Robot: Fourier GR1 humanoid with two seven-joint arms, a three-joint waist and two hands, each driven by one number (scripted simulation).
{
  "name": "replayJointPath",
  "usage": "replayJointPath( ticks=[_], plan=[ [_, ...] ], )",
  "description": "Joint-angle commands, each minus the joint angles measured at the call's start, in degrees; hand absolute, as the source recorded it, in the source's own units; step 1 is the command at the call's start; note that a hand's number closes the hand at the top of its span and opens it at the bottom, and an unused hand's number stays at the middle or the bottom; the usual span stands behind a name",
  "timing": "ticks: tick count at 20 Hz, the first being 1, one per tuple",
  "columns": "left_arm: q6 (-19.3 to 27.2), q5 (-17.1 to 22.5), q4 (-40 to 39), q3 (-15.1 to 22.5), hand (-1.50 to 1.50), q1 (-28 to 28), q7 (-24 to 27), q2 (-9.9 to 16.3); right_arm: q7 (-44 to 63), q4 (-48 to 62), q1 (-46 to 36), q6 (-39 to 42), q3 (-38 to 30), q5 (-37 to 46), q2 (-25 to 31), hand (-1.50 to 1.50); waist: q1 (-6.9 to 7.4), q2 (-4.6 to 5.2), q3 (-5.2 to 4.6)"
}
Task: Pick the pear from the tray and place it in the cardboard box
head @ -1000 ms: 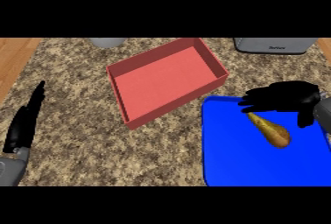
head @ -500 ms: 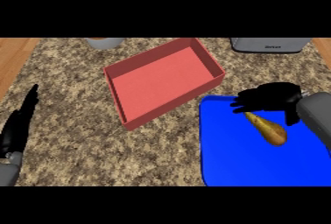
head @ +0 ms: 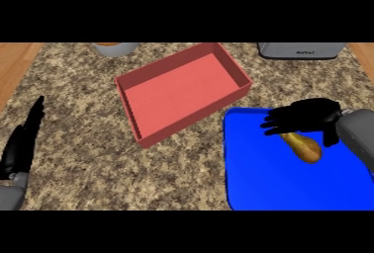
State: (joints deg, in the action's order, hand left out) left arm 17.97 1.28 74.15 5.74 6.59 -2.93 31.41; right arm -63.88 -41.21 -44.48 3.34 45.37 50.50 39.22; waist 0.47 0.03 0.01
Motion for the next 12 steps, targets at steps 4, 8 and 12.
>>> replayJointPath(
  ticks=[4,8,12],
  plan=[
    [-3.13,0.88,1.53,-2.48,0.0,-3.64,1.7,1.5,-6.82,-2.45,2.05,1.32,0.75,1.23,0.17,-1.5,0.25,-0.06,-0.01],
    [-1.14,-2.49,-1.27,-2.01,0.0,0.6,0.1,-2.59,-1.98,-4.0,3.69,-1.26,-0.87,6.47,0.67,-1.5,-0.3,0.0,-0.02],
    [-2.74,-3.22,-1.93,-3.58,0.0,1.89,-0.13,-2.34,2.49,-4.74,7.82,-1.34,-1.74,9.18,-1.38,-1.5,-0.46,0.0,-0.02]
  ],
)
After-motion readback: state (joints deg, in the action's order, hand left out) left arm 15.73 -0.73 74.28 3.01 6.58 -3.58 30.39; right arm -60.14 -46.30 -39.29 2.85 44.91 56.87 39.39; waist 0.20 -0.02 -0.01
